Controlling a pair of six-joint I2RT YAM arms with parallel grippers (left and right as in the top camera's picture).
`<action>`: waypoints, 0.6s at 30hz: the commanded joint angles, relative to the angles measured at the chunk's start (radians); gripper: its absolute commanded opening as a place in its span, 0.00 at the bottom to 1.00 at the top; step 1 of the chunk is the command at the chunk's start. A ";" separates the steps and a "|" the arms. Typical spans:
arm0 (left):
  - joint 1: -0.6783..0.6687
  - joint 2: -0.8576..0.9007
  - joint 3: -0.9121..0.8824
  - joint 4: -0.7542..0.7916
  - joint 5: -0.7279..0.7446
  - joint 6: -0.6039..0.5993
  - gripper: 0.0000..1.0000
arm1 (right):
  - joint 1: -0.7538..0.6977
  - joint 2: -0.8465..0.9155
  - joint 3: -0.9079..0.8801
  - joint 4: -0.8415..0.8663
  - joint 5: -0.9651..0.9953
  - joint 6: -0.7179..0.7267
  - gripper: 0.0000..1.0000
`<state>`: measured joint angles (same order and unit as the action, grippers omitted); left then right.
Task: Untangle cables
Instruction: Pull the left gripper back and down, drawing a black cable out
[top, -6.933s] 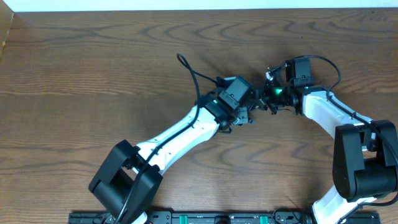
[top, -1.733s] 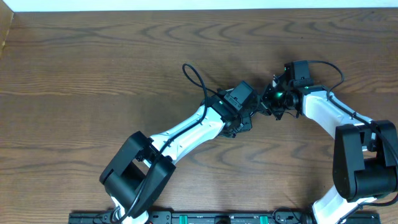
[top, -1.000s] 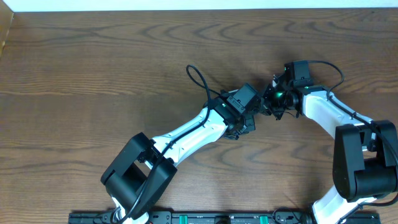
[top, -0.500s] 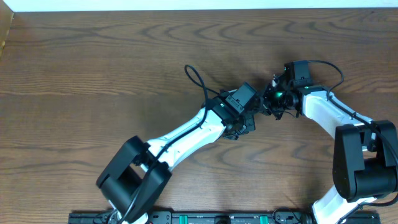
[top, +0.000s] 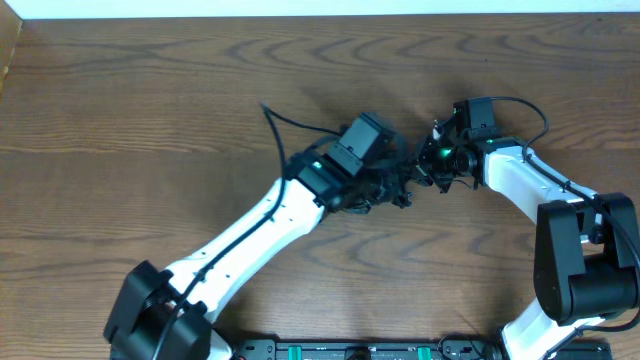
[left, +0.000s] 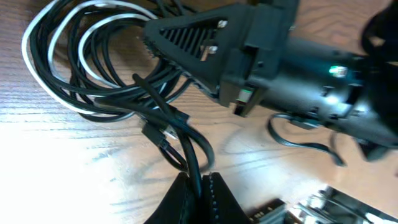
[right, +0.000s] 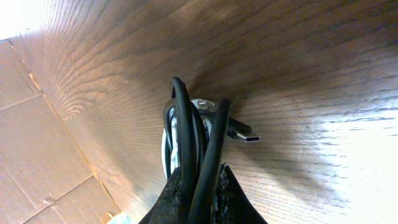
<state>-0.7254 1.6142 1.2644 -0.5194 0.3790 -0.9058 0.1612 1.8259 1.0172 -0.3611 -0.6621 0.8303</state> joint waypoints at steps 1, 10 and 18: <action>0.031 -0.074 -0.002 0.005 0.093 0.003 0.07 | 0.006 0.003 0.008 0.002 0.031 -0.021 0.01; 0.079 -0.135 -0.002 0.017 0.214 0.003 0.07 | 0.006 0.003 0.008 0.002 0.032 -0.021 0.01; 0.082 -0.138 -0.002 0.001 0.212 0.066 0.08 | 0.006 0.003 0.008 0.002 0.031 -0.021 0.01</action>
<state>-0.6495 1.5017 1.2625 -0.5194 0.5533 -0.8940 0.1612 1.8259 1.0172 -0.3603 -0.6579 0.8291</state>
